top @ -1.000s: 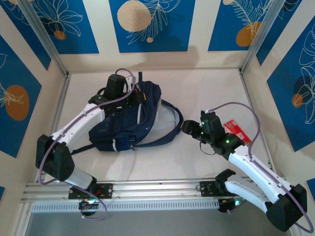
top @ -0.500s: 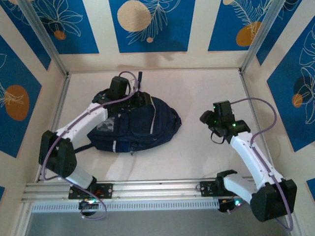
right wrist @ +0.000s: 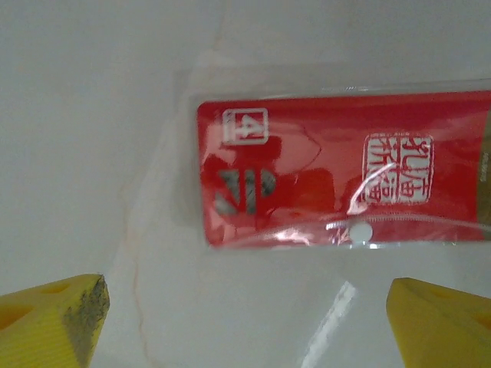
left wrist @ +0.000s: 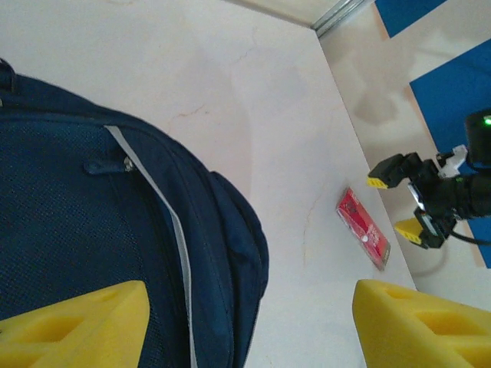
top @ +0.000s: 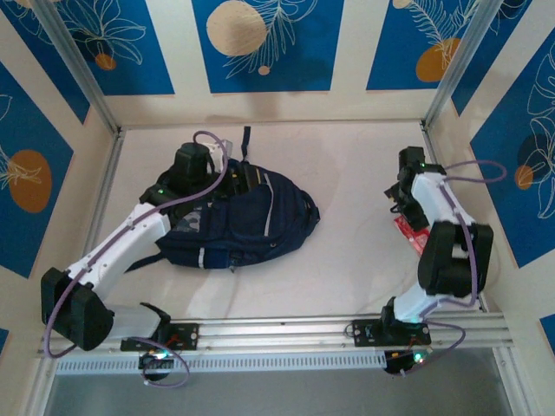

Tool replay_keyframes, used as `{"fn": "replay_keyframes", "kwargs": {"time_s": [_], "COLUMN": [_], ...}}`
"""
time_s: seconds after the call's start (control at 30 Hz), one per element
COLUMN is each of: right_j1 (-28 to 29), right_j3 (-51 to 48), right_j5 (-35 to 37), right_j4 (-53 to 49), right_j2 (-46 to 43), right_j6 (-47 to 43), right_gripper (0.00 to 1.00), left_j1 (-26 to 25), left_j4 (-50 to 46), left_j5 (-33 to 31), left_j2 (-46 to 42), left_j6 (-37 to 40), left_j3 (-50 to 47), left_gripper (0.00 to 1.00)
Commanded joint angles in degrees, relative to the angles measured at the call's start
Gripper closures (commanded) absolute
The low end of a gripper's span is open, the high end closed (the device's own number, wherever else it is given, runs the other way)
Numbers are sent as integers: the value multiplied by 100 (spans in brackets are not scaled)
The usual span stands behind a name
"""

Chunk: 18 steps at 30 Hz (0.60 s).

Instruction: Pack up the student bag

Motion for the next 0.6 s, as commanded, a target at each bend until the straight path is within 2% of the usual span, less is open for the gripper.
{"fn": "replay_keyframes", "kwargs": {"time_s": [0.0, 0.1, 0.2, 0.57], "right_j1": [-447, -899, -1212, -693], "right_j3": [-54, -267, -238, -340], "right_j5": [-362, -1234, -2110, -2881], "right_j4": [-5, 654, 880, 1012], "right_j2": [204, 364, 595, 875], "right_j6": [-148, -469, -565, -155], "right_gripper": [10, 10, 11, 15], "left_j1": [-71, -73, -73, -72], "left_j4": [285, 286, 241, 154], "left_j5": [188, 266, 315, 223], "left_j2": [-31, -25, 27, 87], "left_j6": [-77, -28, -29, 84], "left_j3": [-7, 27, 80, 124], "left_gripper": [30, 30, 30, 30]}}
